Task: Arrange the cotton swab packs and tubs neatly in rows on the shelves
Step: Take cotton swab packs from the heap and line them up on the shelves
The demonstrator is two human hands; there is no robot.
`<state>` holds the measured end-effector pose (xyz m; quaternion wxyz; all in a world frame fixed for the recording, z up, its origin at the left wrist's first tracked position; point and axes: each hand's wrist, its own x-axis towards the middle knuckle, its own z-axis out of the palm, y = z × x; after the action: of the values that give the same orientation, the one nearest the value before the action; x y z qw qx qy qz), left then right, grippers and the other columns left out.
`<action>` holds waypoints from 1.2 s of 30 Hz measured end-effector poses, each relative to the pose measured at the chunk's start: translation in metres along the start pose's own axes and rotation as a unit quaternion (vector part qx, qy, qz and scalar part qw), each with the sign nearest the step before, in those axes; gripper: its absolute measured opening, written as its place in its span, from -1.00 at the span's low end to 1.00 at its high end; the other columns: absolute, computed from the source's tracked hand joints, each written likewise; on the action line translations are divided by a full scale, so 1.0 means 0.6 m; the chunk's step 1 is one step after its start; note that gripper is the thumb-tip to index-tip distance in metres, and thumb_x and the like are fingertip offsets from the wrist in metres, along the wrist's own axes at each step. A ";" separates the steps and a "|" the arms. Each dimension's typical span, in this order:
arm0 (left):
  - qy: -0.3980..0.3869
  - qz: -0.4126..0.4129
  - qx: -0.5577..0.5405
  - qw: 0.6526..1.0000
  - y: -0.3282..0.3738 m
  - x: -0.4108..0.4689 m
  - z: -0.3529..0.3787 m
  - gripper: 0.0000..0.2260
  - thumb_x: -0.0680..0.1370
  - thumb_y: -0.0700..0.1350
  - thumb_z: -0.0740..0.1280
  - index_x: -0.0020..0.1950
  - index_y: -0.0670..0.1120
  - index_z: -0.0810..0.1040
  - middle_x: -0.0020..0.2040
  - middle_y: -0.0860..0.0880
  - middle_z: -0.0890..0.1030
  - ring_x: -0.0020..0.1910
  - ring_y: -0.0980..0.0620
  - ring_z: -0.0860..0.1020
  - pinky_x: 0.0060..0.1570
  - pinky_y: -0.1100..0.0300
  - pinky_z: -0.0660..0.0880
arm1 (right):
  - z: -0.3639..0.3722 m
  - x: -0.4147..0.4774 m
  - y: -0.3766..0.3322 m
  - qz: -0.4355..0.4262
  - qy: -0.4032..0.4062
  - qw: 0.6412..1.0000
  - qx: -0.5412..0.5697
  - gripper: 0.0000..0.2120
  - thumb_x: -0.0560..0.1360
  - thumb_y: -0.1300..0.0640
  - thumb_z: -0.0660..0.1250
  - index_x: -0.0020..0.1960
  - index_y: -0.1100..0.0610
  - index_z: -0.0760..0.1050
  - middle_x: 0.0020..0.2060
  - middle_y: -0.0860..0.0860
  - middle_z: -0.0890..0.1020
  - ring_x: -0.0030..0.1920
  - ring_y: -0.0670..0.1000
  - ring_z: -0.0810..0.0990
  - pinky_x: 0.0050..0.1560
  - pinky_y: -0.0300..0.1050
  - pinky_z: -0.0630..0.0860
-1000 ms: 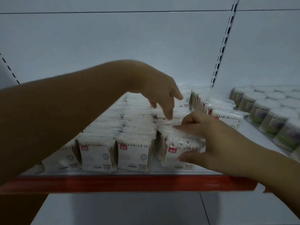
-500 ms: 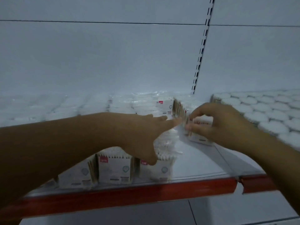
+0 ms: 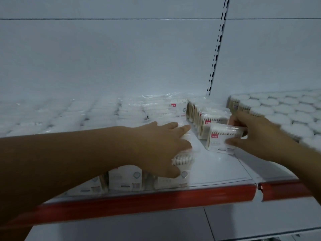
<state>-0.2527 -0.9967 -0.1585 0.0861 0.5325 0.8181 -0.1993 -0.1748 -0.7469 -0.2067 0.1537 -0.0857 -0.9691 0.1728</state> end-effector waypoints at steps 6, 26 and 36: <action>-0.047 0.003 0.010 0.999 -0.002 -0.003 -0.003 -0.26 0.55 0.22 0.24 0.58 0.09 -0.10 0.53 0.01 -0.41 0.52 0.03 -0.36 0.50 -0.15 -0.19 | 0.008 -0.003 0.002 0.004 -0.006 0.992 0.124 -0.69 0.37 0.18 0.52 -0.09 -0.11 0.46 -0.16 -0.19 0.63 -0.24 -0.23 0.61 -0.26 -0.32 0.51; -0.001 0.081 0.127 0.989 0.032 0.032 0.002 -0.53 0.46 0.15 0.40 0.32 0.04 0.44 0.30 -0.05 0.46 0.39 -0.14 0.27 0.41 -0.32 0.06 | 0.060 0.017 0.031 -0.078 0.043 0.979 0.183 -0.61 0.41 0.17 0.47 0.04 -0.27 0.46 -0.03 -0.24 0.59 -0.06 -0.23 0.59 -0.15 -0.30 0.57; -0.073 0.007 0.016 0.997 -0.003 0.089 -0.030 -0.25 0.43 0.51 0.03 0.47 0.08 0.30 0.43 0.03 0.36 0.49 -0.01 0.16 0.48 -0.17 0.01 | 0.018 0.043 0.017 -0.087 -0.007 0.996 0.010 -0.30 0.28 -0.35 0.41 0.28 -0.20 0.19 0.45 -0.27 0.01 0.45 -0.25 -0.11 0.46 -0.10 0.03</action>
<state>-0.2755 -0.9449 -0.1609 0.1380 0.5236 0.8027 -0.2501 -0.2011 -0.7354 -0.2131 0.1619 0.0017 -0.9723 0.1687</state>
